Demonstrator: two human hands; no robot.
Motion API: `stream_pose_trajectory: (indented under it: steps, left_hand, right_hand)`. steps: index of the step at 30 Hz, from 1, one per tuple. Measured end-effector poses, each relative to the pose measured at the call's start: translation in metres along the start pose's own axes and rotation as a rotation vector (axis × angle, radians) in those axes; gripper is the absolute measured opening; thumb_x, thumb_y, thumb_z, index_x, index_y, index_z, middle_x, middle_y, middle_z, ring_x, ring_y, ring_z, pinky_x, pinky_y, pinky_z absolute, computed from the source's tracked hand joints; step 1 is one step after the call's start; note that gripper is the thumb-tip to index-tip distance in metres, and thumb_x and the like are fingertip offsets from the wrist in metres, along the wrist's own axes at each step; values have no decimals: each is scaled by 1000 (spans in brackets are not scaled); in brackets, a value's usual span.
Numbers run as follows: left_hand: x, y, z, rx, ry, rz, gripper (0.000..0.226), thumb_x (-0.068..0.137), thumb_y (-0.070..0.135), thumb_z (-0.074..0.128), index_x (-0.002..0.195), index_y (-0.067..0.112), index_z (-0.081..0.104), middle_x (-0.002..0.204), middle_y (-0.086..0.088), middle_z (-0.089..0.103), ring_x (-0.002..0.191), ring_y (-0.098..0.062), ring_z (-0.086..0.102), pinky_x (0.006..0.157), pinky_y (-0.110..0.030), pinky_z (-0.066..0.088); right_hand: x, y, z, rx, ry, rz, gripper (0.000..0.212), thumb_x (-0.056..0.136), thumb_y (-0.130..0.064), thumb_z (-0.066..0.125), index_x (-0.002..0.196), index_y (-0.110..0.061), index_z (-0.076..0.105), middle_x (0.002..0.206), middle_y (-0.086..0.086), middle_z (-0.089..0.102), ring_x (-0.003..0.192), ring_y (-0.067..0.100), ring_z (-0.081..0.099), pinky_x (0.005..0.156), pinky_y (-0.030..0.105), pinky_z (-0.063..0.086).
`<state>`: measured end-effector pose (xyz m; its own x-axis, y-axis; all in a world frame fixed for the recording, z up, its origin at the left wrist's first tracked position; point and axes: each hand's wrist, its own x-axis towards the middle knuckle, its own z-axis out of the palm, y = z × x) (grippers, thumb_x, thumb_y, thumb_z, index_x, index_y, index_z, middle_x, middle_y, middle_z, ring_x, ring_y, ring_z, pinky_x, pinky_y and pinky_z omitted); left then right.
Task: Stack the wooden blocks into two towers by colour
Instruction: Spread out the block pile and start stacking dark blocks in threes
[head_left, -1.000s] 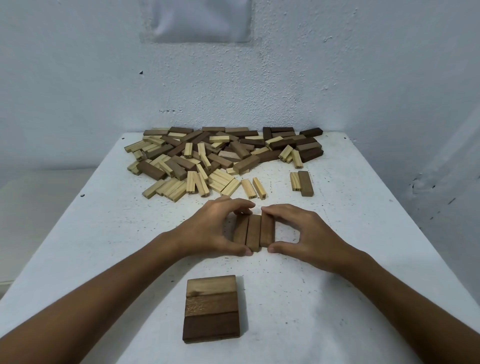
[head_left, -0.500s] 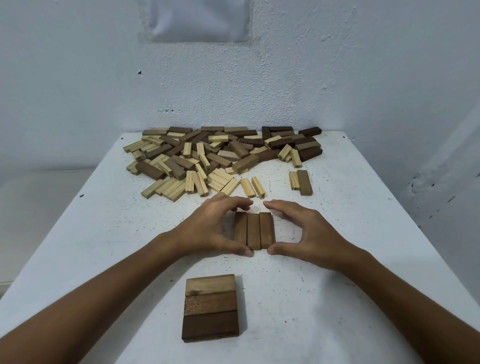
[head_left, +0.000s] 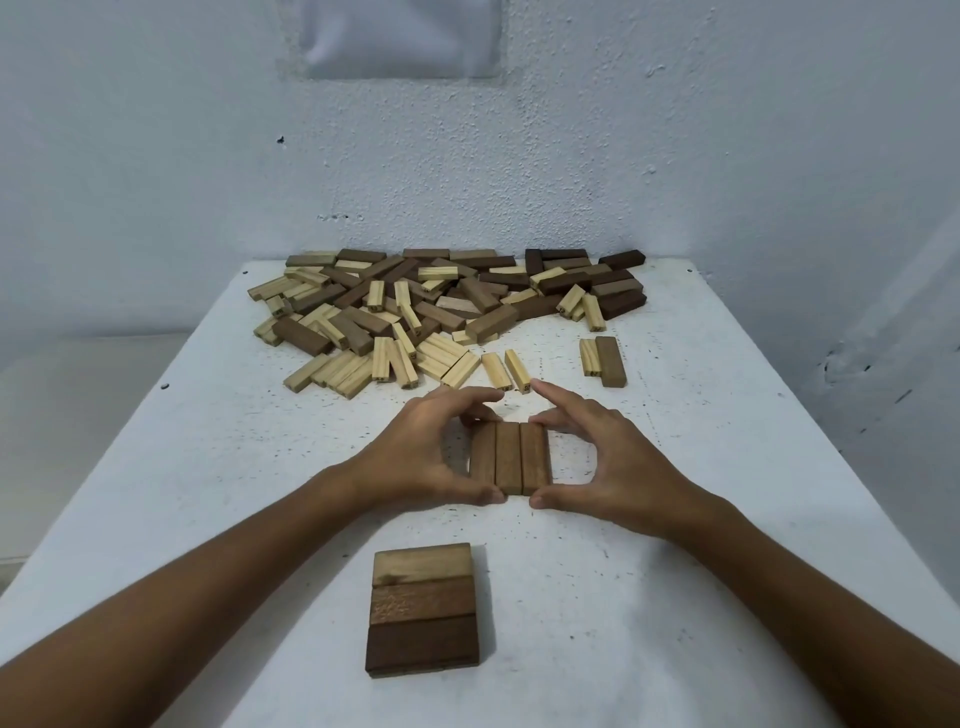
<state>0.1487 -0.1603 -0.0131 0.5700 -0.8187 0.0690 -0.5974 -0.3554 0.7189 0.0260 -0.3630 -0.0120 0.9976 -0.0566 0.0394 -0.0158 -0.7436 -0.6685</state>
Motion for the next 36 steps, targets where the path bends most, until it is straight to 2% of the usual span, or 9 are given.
stream_pose_trajectory:
  steps: [4,7,10,13,17,22,28,32,36]
  left_hand:
    - [2,2,-1,-7,-4,-6,90,59,46,87,134,42,38,122,12,55,114,1,49,91,-24,48]
    - [2,7,-6,-3,-6,2,93,57,44,87,137,33,41,120,11,56,112,7,48,85,-11,42]
    - [-4,17,-17,3,36,27,99,50,58,78,137,27,44,119,9,59,110,10,50,79,-1,36]
    - [-15,25,-27,23,75,58,97,51,60,75,136,24,47,117,8,62,106,11,50,78,-1,35]
    - [-40,36,-34,65,99,56,93,52,62,73,135,27,47,117,12,61,108,8,50,78,-4,37]
    - [-76,48,-32,40,118,45,89,53,60,75,132,30,47,114,12,61,106,10,50,80,-1,36]
    - [-111,50,-25,56,137,-11,87,52,62,75,130,39,45,115,14,61,107,6,51,81,0,35]
    - [-125,50,-21,45,139,-35,86,50,62,75,128,41,46,113,17,61,107,7,50,80,0,34]
    - [-132,50,-18,28,132,-55,86,48,62,75,127,43,46,114,15,62,106,6,51,80,-1,35]
  right_hand:
    - [1,-1,3,21,21,3,103,64,-50,84,141,-56,16,144,-13,47,133,10,38,109,36,33]
    - [1,-9,1,58,36,-10,100,64,-48,84,140,-57,20,143,-9,49,133,13,42,109,45,40]
    - [0,-19,-5,104,48,-39,102,66,-38,87,146,-47,25,136,-7,55,127,10,47,105,41,42]
    - [-2,-30,-9,110,63,-83,103,65,-36,88,147,-44,26,130,-9,59,124,6,48,105,37,41]
    - [-11,-46,-8,94,42,-139,102,65,-35,88,146,-46,26,128,-8,60,125,7,48,106,37,41]
    - [-29,-64,2,87,10,-193,100,65,-37,88,145,-43,28,126,-9,59,122,5,50,104,34,43]
    - [-48,-75,16,78,-32,-213,101,64,-40,88,145,-45,28,128,-8,59,122,8,49,103,31,42]
    - [-55,-79,25,66,-41,-211,99,64,-39,88,141,-52,26,128,-11,58,120,0,47,101,25,41]
    - [-60,-80,32,64,-55,-202,97,65,-38,87,138,-55,27,127,-13,57,119,-5,46,101,25,42]
